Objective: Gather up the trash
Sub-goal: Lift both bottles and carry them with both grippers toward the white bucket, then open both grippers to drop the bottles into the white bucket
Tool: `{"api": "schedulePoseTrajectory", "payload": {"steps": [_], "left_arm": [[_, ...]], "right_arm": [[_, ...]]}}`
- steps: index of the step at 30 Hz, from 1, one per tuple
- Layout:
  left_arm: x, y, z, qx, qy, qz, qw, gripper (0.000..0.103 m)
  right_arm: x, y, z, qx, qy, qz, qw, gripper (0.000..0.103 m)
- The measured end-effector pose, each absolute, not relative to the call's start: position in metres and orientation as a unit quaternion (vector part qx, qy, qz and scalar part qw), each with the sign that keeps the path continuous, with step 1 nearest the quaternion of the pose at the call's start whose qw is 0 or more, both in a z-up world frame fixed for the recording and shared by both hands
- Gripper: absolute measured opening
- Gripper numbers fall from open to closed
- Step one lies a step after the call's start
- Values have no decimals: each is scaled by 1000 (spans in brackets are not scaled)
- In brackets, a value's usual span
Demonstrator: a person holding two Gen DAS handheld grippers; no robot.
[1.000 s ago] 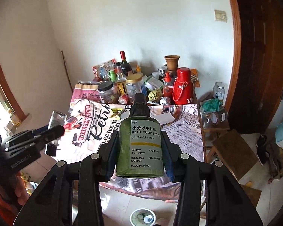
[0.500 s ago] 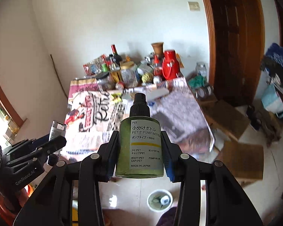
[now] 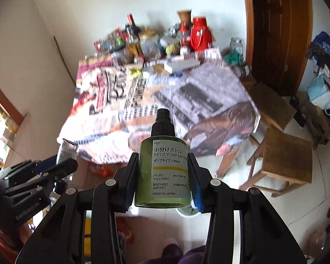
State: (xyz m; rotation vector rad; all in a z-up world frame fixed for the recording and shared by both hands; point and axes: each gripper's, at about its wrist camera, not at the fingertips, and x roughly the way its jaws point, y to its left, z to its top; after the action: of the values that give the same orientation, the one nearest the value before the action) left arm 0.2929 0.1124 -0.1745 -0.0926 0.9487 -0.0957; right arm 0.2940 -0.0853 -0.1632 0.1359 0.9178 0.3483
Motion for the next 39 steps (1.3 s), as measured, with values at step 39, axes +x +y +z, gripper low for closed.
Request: {"api": "schedulePoseTrajectory", "payload": {"steps": [39], "left_arm": [[355,76,-528,-151,625,4,766,27]], "right_arm": [[358,-107,-454,5,597,190,780,61]]}}
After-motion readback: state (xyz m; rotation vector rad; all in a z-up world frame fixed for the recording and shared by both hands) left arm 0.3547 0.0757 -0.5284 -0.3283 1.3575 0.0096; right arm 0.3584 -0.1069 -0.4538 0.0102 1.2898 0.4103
